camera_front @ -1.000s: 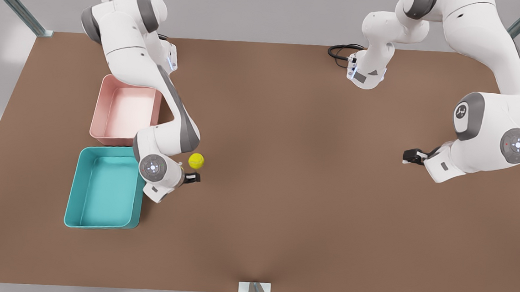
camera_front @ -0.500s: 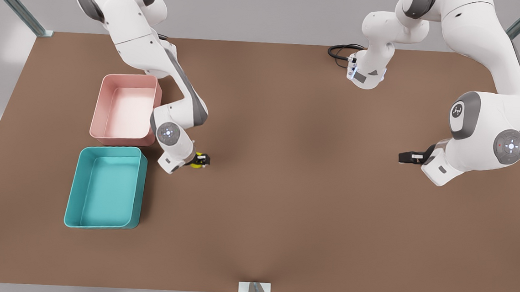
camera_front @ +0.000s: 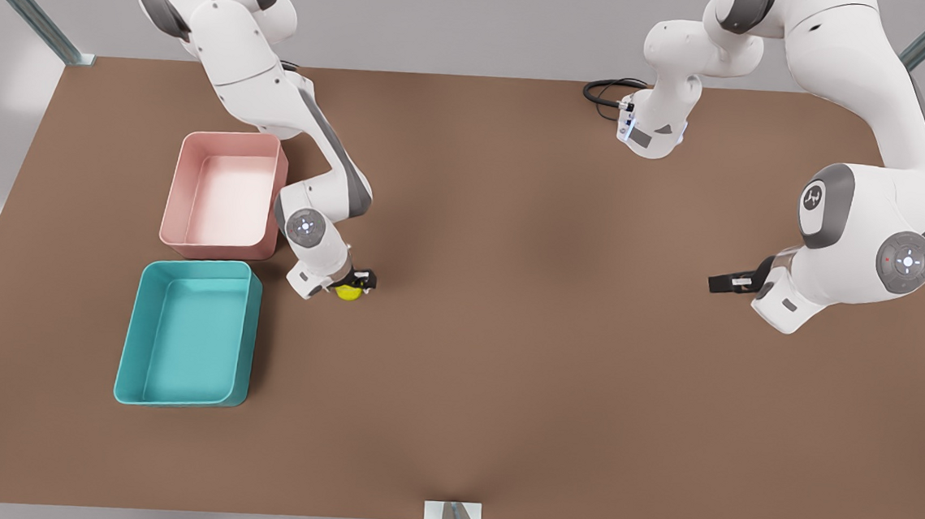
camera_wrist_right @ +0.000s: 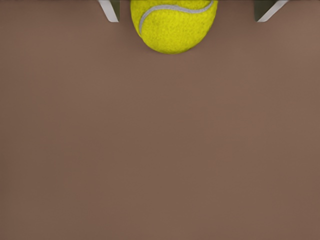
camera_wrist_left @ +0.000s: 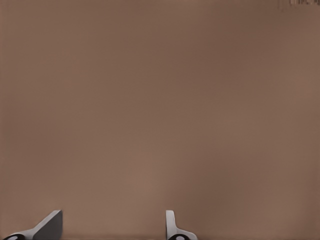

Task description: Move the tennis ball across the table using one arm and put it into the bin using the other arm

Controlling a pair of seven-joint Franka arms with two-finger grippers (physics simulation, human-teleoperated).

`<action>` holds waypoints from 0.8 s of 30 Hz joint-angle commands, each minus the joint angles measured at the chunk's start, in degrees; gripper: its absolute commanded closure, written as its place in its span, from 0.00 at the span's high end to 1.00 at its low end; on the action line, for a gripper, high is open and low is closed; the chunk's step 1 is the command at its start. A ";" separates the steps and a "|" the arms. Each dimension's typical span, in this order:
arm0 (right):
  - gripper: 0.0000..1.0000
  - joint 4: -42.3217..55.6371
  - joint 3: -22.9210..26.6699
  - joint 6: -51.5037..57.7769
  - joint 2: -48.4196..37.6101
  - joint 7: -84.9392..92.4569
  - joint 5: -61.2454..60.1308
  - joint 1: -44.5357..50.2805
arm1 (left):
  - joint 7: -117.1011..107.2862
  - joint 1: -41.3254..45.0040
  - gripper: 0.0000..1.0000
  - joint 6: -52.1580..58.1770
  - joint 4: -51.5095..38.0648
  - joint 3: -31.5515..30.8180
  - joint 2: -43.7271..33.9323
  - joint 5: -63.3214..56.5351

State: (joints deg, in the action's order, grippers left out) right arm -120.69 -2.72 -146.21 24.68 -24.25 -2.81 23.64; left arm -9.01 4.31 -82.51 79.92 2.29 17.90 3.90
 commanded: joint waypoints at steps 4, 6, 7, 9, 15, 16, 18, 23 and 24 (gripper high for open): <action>1.00 0.02 -0.01 -1.01 1.16 -2.21 -0.09 0.53 | -4.88 0.00 1.00 0.42 -0.03 -0.26 -0.06 -0.03; 1.00 -0.33 0.08 -1.01 1.25 -2.21 0.26 0.53 | -4.88 -0.09 1.00 0.42 -0.03 -0.26 0.03 -0.03; 1.00 -0.42 0.08 -1.01 1.43 -2.12 0.35 0.44 | -4.88 -0.09 1.00 0.42 0.06 -0.26 0.03 0.06; 1.00 -0.51 0.08 -1.10 1.95 -2.12 0.44 0.35 | -4.97 0.00 1.00 0.51 0.06 -0.26 0.03 0.06; 1.00 -0.95 0.08 -2.24 3.71 -2.12 0.44 0.53 | -4.88 -0.09 1.00 1.21 0.24 -0.26 0.21 0.06; 1.00 -0.86 0.08 -2.33 3.71 -2.12 0.44 0.53 | -4.79 -0.09 1.00 1.21 0.24 -0.26 0.38 0.06; 1.00 -0.86 0.08 -2.33 3.71 -2.12 0.44 0.53 | -4.88 -0.09 1.00 1.21 0.15 -0.26 0.38 -0.03; 0.97 -0.60 0.08 -2.59 4.41 -2.12 0.44 0.53 | -4.88 -0.09 1.00 1.39 0.15 -0.35 0.38 0.06; 0.87 -0.51 0.08 -2.68 4.41 -2.12 0.44 0.53 | -4.88 -0.09 1.00 2.09 0.15 -0.26 0.38 -0.03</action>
State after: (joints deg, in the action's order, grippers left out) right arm -121.25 -2.63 -148.50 29.12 -26.09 -2.30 24.14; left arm -12.62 4.23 -81.18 80.09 2.00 18.35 3.94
